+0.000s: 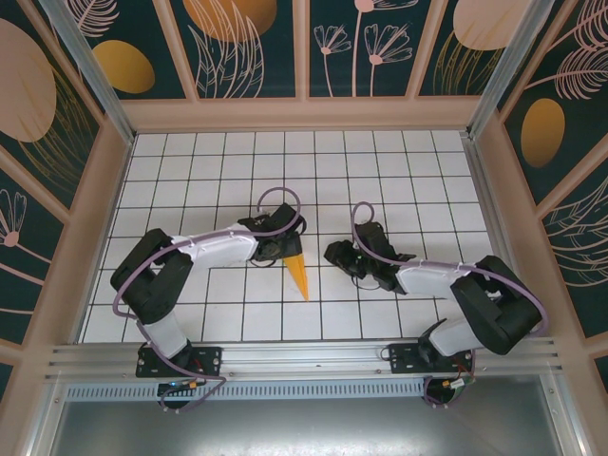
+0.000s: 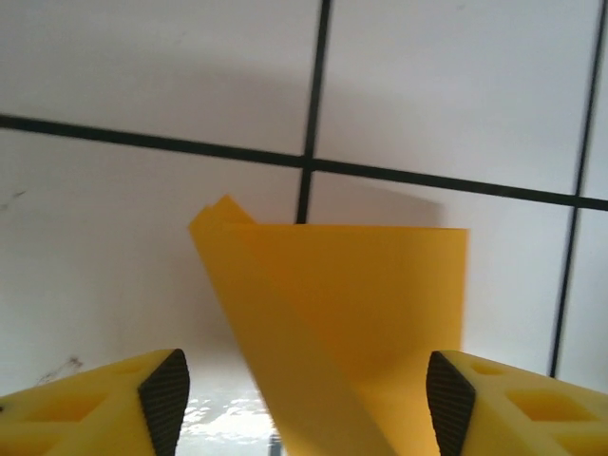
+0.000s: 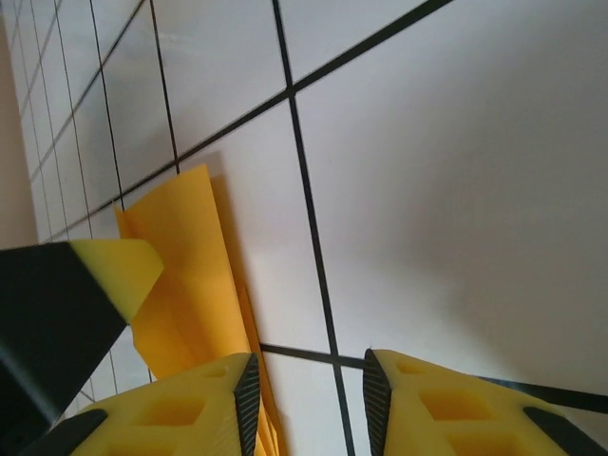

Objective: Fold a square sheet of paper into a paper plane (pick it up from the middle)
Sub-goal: Turn over a paper plane at the center of the table.

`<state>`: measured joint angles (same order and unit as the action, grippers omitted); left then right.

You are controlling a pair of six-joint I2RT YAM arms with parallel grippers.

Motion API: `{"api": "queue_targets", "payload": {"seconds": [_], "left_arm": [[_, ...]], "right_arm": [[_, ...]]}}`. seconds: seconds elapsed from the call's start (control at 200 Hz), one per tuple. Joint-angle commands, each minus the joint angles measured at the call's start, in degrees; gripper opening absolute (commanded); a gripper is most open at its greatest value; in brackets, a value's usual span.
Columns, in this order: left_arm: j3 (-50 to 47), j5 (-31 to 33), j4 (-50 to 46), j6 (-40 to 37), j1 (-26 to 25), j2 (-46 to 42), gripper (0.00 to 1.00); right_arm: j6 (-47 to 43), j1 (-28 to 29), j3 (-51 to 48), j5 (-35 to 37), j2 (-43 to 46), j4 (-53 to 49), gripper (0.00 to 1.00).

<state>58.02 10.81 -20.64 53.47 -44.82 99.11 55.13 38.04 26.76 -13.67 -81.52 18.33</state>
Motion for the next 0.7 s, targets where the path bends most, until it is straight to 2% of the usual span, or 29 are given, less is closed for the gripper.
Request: {"api": "queue_targets", "payload": {"seconds": [0.0, 0.125, 0.385, 0.465, 0.696], "left_arm": [[-3.4, 2.6, -1.0, 1.2, -0.3, -4.2, 0.64], [-5.8, 3.9, -0.2, 1.5, -0.3, -7.2, 0.53], [-9.1, 4.5, 1.1, 1.5, -0.3, -9.5, 0.39], [-9.4, 4.5, 1.1, 1.5, -0.2, -9.5, 0.31], [-9.9, 5.0, 1.6, 1.2, -0.2, -10.4, 0.31]], "right_arm": [[-3.7, 1.5, 2.6, -3.0, -1.8, 2.7, 0.38], [-5.5, 3.2, 4.7, -3.6, -4.3, 2.1, 0.4], [-9.1, 6.4, 10.4, -6.6, -11.0, 0.8, 0.43], [-9.2, 6.9, 11.5, -7.4, -12.6, 0.8, 0.43], [-9.0, 7.5, 12.5, -8.2, -14.7, 0.7, 0.44]]}}
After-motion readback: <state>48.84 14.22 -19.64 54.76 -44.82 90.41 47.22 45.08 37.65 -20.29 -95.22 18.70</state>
